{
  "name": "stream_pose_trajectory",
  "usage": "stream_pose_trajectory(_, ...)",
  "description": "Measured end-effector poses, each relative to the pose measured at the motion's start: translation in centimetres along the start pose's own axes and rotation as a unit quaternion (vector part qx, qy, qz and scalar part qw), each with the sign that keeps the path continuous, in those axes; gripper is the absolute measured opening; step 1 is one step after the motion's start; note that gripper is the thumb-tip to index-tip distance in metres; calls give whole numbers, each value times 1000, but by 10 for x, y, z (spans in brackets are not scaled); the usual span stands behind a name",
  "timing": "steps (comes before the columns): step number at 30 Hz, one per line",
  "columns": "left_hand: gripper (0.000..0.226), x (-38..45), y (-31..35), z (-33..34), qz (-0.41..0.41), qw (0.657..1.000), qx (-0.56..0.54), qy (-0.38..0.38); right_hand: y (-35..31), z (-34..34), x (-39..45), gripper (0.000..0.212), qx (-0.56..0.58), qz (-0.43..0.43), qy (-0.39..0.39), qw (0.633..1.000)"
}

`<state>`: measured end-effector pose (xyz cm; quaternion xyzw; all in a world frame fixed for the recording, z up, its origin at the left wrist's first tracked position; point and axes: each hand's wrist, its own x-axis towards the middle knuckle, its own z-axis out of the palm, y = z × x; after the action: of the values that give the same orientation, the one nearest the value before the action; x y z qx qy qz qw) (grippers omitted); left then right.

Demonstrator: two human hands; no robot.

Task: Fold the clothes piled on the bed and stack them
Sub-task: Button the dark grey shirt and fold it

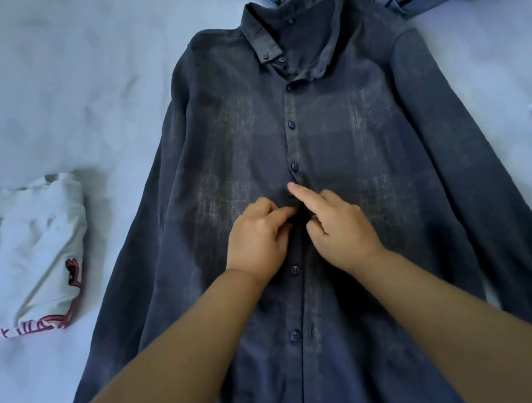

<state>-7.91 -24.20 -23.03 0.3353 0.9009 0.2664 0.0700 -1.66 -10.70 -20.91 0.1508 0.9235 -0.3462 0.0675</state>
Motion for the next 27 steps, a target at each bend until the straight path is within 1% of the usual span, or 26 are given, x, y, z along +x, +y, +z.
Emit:
stream_pose_trajectory(2, 28, 2, -4, 0, 16, 1000, 10, 3, 5, -5, 9, 66, 0, -34, -48, 998)
stream_pose_trajectory(5, 32, 5, -6, 1, 41, 998, 35, 21, 8, -12, 23, 50, 26, -64, -85, 994)
stream_pose_trajectory(8, 33, 6, -6, 3, 36, 998, 37, 33, 10, -20, 27, 41, 95, -4, -115, 989)
stream_pose_trajectory(11, 36, 6, -6, 2, 22, 999, -1, 24, 11, -26, 33, 39, 137, 39, -126, 982)
stream_pose_trajectory(13, 36, 6, -9, 1, 12, 999, -35, 12, 11, -28, 35, 38, 118, 30, -136, 983)
stream_pose_trajectory(15, 28, 7, -7, -1, -7, 999, -42, 0, 11, -30, 36, 36, 57, -7, -150, 987)
stream_pose_trajectory(18, 19, 12, 0, -5, -61, 997, -18, -44, 10, -33, 36, 25, -80, -57, -157, 983)
stream_pose_trajectory(20, 16, 18, 3, -7, -89, 993, -1, -81, 9, -36, 37, 18, -124, -65, -160, 977)
stream_pose_trajectory(21, 13, 20, 4, -9, -98, 990, -1, -96, 9, -38, 37, 17, -120, -64, -162, 977)
stream_pose_trajectory(23, 7, 24, 5, -12, -114, 986, -9, -119, 12, -41, 36, 24, -67, -50, -165, 983)
stream_pose_trajectory(25, 2, 25, 6, -14, -122, 983, -16, -137, 18, -42, 36, 31, -18, -45, -147, 988)
stream_pose_trajectory(27, 9, 27, 7, -17, -126, 979, -17, -157, 23, -39, 37, 27, -22, -76, -108, 991)
